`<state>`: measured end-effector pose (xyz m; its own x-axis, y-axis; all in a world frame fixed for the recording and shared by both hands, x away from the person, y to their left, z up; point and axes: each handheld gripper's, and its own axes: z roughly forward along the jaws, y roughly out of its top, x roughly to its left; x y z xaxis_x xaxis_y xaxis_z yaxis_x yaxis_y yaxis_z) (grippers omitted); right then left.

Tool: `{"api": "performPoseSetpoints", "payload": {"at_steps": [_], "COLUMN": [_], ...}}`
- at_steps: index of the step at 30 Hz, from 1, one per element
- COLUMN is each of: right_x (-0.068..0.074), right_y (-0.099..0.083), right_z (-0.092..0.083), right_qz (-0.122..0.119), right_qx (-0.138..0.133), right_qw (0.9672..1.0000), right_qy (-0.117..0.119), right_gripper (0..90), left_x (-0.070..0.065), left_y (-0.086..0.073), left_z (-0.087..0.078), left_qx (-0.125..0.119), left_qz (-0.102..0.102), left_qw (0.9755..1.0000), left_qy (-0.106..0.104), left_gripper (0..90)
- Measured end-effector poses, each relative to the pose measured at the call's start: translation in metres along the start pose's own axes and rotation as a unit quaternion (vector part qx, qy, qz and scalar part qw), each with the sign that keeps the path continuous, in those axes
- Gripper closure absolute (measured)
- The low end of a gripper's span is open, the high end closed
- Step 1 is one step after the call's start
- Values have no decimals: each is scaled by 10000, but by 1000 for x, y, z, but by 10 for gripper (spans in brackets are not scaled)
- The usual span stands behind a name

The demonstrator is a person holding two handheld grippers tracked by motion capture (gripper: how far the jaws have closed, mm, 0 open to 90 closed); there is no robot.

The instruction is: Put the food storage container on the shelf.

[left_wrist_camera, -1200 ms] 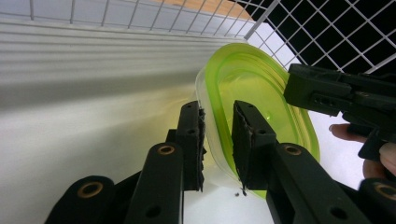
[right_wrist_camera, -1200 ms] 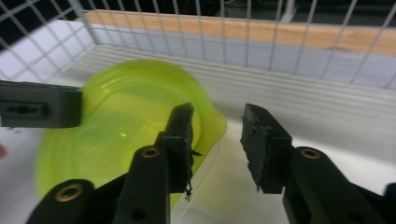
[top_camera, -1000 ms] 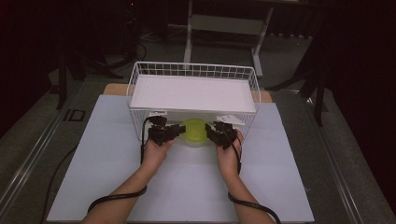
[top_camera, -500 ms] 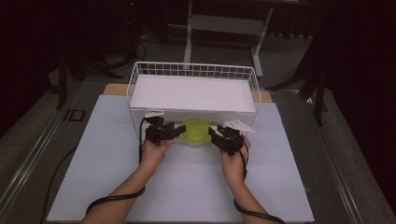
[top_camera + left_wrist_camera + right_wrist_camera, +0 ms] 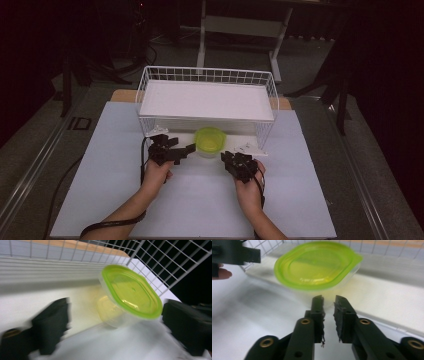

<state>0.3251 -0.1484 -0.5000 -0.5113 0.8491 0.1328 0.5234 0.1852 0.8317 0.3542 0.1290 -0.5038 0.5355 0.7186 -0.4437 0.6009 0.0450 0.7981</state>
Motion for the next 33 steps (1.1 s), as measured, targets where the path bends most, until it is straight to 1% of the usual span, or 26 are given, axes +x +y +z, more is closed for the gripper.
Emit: {"api": "performPoseSetpoints", "payload": {"at_steps": [1,3,4,7,9,11,13,15,16,17,18,19,21,22,24,26,27,30,33], "right_x": [1,3,4,7,11,14,16,16,16,15,15,14,12,12,10,9,9,9,12], "right_y": [-1,-2,-3,-4,-4,-3,-3,-2,-1,-1,0,1,4,5,9,10,12,14,14], "right_z": [0,2,3,8,10,13,16,19,20,22,23,24,25,26,27,28,30,36,40], "right_qz": [-13,-56,-21,32,9,-34,-51,-15,12,41,70,105,157,144,183,196,204,306,230], "right_qx": [56,146,203,294,334,371,401,416,412,408,402,395,385,371,349,346,319,330,362], "right_qw": [10000,9999,9997,9994,9992,9989,9988,9987,9988,9988,9988,9988,9987,9989,9989,9990,9991,9988,9989], "right_qy": [22,49,98,172,215,282,288,288,281,284,277,278,290,265,238,226,213,203,213], "right_gripper": [823,893,897,900,900,900,900,900,900,900,900,900,899,900,899,900,900,900,900], "left_x": [-2,-7,-8,-13,-15,-18,-21,-25,-27,-29,-30,-31,-32,-32,-31,-32,-32,-34,-36], "left_y": [-2,-6,-7,-10,-15,-22,-29,-35,-38,-41,-44,-48,-55,-59,-64,-65,-65,-65,-66], "left_z": [-2,-8,-11,-22,-31,-39,-46,-54,-58,-62,-65,-68,-72,-75,-78,-78,-78,-78,-76], "left_qx": [79,106,69,-99,-236,-270,-268,-323,-346,-384,-372,-361,-351,-361,-417,-396,-386,-404,-373], "left_qz": [99,382,501,621,567,577,703,891,936,935,946,961,883,818,774,788,790,837,930], "left_qw": [9999,9992,9987,9980,9981,9980,9972,9955,9950,9949,9948,9947,9955,9960,9961,9961,9961,9956,9949], "left_qy": [-40,56,89,36,-27,3,-11,52,46,14,12,41,2,-67,-87,-65,-92,-85,-95], "left_gripper": [12,12,12,12,12,12,13,13,13,13,13,13,13,13,13,13,13,12,13]}}
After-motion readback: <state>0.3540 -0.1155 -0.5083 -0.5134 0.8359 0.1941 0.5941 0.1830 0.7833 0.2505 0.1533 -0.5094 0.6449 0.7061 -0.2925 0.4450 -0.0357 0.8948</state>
